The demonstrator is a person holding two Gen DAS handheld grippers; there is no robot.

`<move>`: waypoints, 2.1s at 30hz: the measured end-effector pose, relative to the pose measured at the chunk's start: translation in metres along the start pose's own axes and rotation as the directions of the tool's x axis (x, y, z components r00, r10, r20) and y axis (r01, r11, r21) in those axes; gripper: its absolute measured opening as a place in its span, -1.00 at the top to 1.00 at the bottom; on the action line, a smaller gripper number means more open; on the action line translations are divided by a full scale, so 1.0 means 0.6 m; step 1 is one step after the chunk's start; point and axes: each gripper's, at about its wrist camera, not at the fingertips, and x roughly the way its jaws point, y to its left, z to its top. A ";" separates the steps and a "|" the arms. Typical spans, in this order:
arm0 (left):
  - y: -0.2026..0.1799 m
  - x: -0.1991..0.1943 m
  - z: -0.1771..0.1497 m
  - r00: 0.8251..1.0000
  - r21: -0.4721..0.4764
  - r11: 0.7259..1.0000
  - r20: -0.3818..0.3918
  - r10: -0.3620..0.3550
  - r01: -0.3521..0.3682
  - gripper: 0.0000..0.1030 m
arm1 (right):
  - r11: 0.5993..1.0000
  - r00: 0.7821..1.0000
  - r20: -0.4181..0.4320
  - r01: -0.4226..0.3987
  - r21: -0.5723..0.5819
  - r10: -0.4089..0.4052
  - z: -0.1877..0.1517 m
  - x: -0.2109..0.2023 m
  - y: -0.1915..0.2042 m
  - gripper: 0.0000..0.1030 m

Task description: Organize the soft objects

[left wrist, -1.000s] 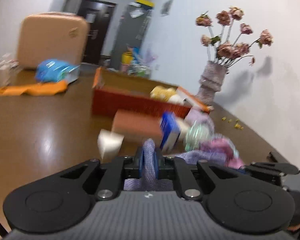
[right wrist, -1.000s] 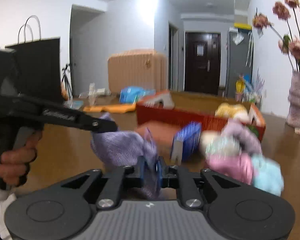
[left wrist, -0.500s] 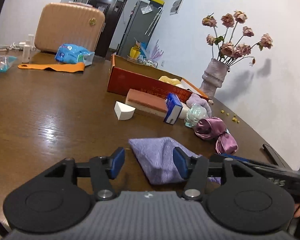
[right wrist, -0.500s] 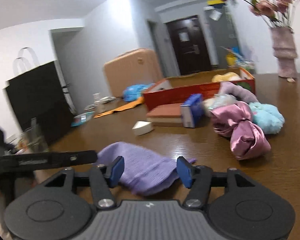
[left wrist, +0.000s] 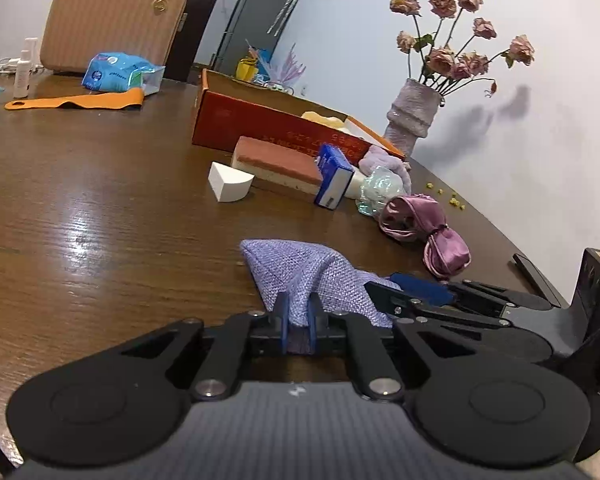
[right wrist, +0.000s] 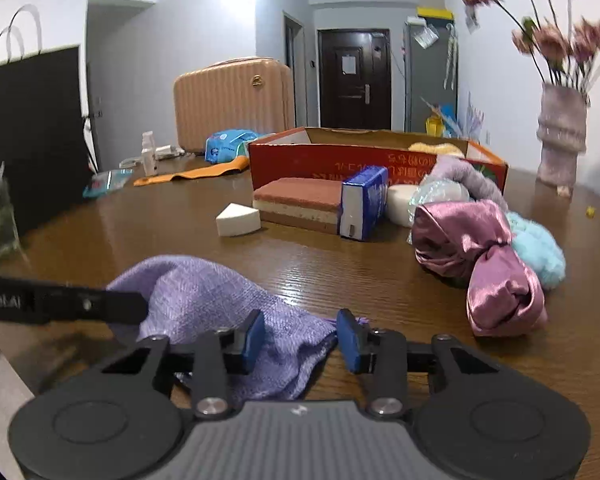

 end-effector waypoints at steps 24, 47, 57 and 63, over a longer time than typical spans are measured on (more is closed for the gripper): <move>0.064 0.392 0.524 0.991 0.112 0.986 -0.027 0.130 -0.126 0.84 | 0.994 0.983 -0.167 -0.092 -0.063 0.081 0.522 0.440 -0.213 0.80; 0.027 0.291 0.501 0.941 0.187 0.923 0.085 0.326 -0.337 -0.47 | 0.995 0.994 -0.077 -0.073 0.071 0.078 0.524 0.346 -0.278 -0.16; -0.046 0.084 0.322 0.934 0.214 0.917 0.205 0.294 -0.336 -0.67 | 0.989 0.988 0.076 -0.140 0.051 0.136 0.337 0.034 -0.260 -0.32; -0.065 0.044 0.258 0.923 0.224 0.905 0.222 0.314 -0.362 -0.81 | 0.999 0.994 0.104 -0.038 -0.030 0.041 0.226 -0.033 -0.217 -0.44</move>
